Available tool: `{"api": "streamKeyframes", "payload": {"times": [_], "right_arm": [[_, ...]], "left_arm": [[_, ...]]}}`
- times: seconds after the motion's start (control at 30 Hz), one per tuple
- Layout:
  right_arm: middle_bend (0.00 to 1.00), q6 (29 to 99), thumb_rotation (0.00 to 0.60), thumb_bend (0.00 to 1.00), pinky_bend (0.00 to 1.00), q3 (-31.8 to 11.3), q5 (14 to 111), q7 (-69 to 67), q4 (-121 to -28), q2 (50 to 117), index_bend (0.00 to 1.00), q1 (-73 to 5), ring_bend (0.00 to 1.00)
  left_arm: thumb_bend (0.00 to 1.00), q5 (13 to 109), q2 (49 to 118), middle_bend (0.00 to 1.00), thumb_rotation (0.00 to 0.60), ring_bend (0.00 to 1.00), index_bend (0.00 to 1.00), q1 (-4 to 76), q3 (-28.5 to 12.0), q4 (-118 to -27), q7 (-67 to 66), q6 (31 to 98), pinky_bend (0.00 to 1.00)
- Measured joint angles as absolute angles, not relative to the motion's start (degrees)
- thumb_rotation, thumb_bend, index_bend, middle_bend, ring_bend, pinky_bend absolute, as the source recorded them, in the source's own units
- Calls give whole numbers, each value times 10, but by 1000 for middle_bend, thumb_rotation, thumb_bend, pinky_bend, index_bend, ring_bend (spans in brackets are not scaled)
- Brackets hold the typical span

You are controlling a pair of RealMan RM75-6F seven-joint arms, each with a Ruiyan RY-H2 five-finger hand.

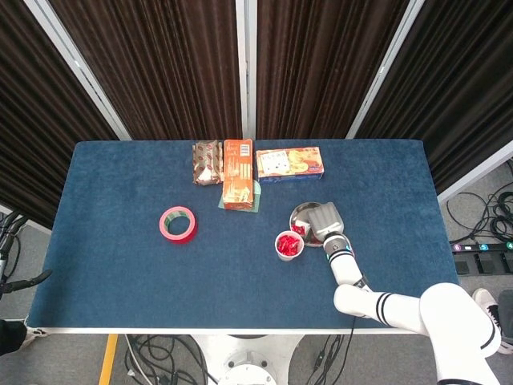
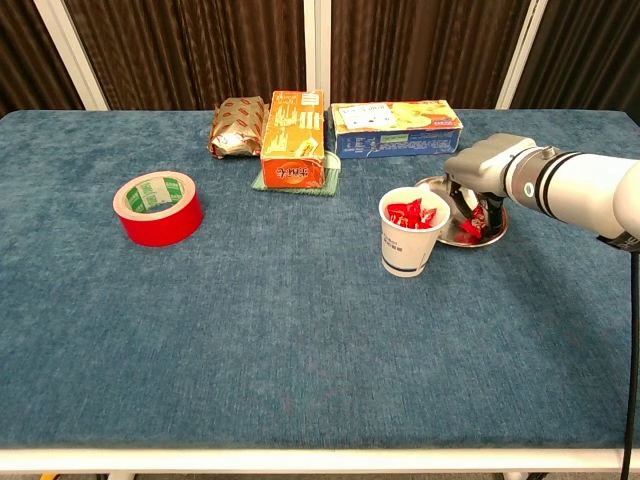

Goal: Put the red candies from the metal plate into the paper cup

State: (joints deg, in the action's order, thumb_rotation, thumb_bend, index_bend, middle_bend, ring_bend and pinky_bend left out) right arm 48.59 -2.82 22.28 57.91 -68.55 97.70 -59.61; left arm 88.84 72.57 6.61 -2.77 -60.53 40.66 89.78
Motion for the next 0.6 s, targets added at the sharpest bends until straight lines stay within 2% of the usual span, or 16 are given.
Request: {"api": "streamKeyframes", "payload": {"times": [0.33, 0.6], "right_arm": [[1000, 493, 600, 217, 1000, -32, 235, 567, -699, 968, 649, -595, 1000], [1000, 521, 600, 223, 1000, -45, 272, 543, -752, 937, 651, -591, 1000]], "left_arm": [[117, 889, 725, 100, 600, 34, 127, 66, -28, -606, 408, 900, 98], [117, 891, 723, 100, 600, 34, 127, 66, -29, -611, 406, 904, 98]]}}
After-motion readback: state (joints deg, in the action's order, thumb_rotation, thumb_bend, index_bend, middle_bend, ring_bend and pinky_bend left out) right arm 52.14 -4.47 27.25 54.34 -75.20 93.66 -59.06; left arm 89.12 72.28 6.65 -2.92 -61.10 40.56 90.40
